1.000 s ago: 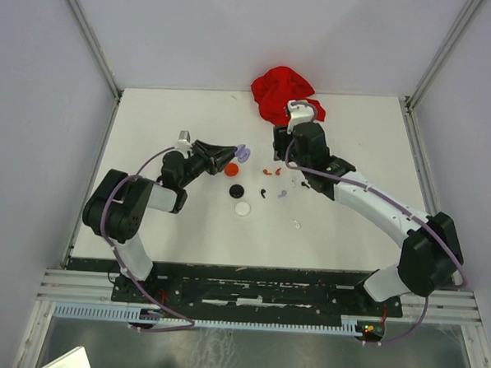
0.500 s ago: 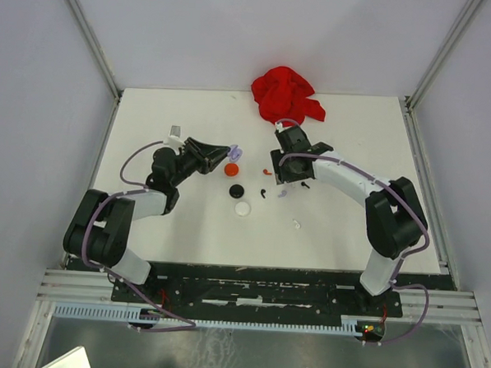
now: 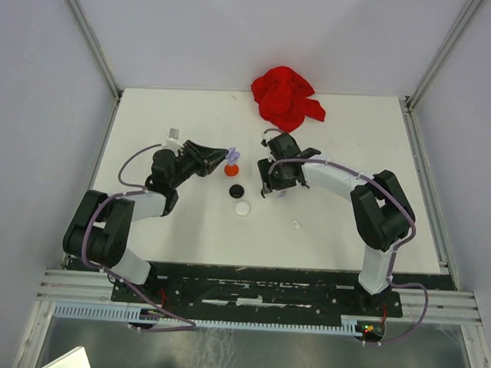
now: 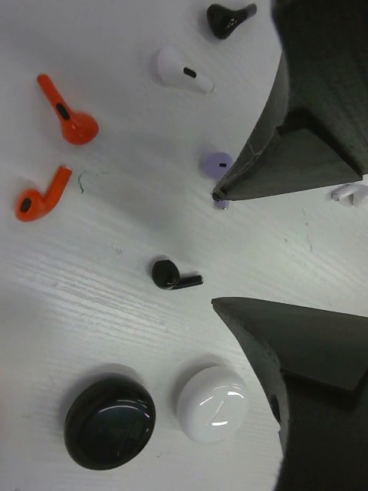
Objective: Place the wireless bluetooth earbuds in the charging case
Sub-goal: Pick up the earbud from the center of the board.
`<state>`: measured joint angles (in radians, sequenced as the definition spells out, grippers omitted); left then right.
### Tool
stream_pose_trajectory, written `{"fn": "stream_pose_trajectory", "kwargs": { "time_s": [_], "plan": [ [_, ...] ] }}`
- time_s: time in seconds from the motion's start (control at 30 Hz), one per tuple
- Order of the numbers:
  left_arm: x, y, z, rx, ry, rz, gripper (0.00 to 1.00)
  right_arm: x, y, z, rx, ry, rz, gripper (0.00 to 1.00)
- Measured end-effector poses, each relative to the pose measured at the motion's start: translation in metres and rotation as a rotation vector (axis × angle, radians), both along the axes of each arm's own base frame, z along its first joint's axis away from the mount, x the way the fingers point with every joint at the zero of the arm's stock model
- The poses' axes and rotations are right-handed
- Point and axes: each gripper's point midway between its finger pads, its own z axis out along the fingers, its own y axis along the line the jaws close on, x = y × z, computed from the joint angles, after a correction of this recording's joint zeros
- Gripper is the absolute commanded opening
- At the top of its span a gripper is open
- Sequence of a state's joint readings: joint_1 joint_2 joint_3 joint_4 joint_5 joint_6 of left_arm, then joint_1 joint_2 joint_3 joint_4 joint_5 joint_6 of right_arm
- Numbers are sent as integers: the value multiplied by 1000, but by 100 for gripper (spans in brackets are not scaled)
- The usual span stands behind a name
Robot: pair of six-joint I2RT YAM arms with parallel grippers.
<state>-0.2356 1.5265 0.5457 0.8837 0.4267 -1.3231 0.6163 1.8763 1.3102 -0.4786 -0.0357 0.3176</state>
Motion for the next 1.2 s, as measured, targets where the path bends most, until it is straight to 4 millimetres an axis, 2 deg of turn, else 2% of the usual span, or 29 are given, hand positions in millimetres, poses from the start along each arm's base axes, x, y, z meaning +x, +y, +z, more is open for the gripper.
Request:
{"fn": "stream_pose_trajectory", "kwargs": {
  "time_s": [0.3,0.93,1.2],
  "plan": [
    [2,5,-1,1,3,14,3,-7,9,-21,8,52,29,62],
    [2,8,-5,3,11,20,3,-8,10,-28,17,56,35,62],
    [0,8,-8,5,19,21,3,-17,2,-29,10,55,39,62]
  ]
}}
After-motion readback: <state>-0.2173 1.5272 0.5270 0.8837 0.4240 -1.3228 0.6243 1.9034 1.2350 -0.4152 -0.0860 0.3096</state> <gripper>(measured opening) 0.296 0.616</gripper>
